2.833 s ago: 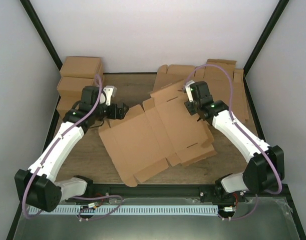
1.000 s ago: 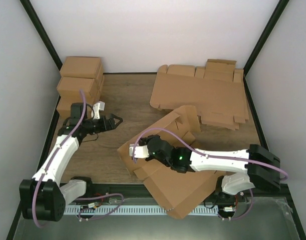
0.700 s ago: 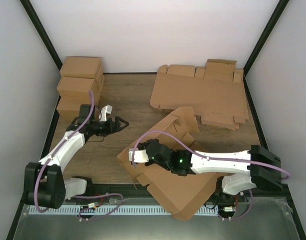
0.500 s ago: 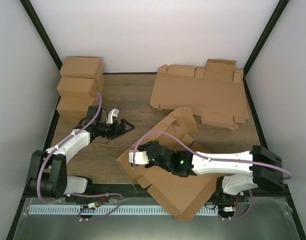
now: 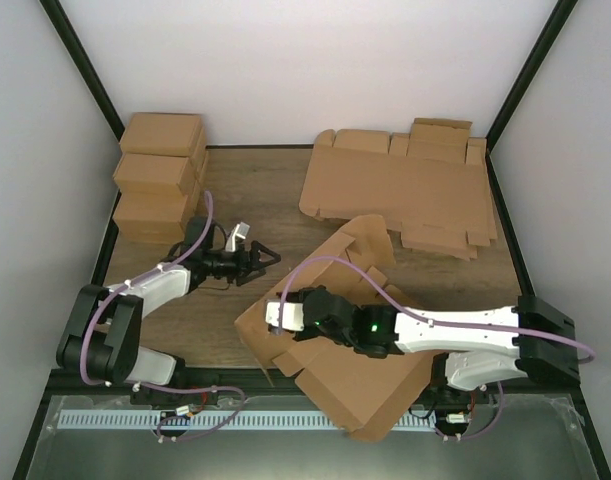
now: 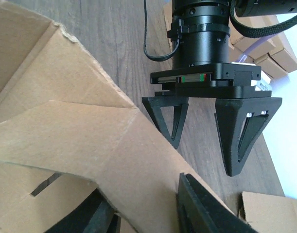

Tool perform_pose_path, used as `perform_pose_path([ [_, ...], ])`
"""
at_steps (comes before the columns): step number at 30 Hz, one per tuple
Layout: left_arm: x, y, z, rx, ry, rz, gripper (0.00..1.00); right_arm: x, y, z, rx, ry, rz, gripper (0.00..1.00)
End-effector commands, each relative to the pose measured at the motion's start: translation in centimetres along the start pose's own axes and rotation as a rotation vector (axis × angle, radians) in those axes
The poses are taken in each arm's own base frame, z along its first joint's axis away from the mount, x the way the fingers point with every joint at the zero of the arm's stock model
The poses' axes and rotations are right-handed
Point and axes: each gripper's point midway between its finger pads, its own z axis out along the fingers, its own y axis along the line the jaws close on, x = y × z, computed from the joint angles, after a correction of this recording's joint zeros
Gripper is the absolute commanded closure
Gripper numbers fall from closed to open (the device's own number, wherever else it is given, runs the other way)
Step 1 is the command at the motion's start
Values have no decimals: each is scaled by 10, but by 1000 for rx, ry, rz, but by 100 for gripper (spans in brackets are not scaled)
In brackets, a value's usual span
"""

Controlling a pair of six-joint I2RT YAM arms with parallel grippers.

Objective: Fold the paper box

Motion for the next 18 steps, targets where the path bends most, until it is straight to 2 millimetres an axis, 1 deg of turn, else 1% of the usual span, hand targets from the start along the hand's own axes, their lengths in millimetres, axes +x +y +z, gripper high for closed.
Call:
perform_pose_path([
  [1,0,-14,3,69,4,12,2,-9,9,-15,-26,-55,112,55],
  [2,0,-15,3,70,3,13,2,-10,7,-18,-21,-65,134,43],
  [3,0,-16,3,72,4,13,2,-9,4,-21,-5,-70,160,24],
  [4,1,-17,3,73,4,15,2,-9,-1,-25,19,-78,197,14],
  [5,1,-17,3,73,5,16,2,-8,-6,-29,42,-86,239,8],
  [6,1,-18,3,74,4,18,2,-8,-9,-34,49,-98,271,5],
  [10,1,-17,3,70,10,24,2,-7,-16,-51,50,-124,409,2],
  [13,3,-16,4,67,17,27,3,2,-21,-62,65,-101,501,0],
  [15,4,-16,5,65,22,30,3,7,-28,-71,93,-87,578,0],
  [18,6,-16,5,62,26,30,3,19,-41,-84,142,-56,763,0],
])
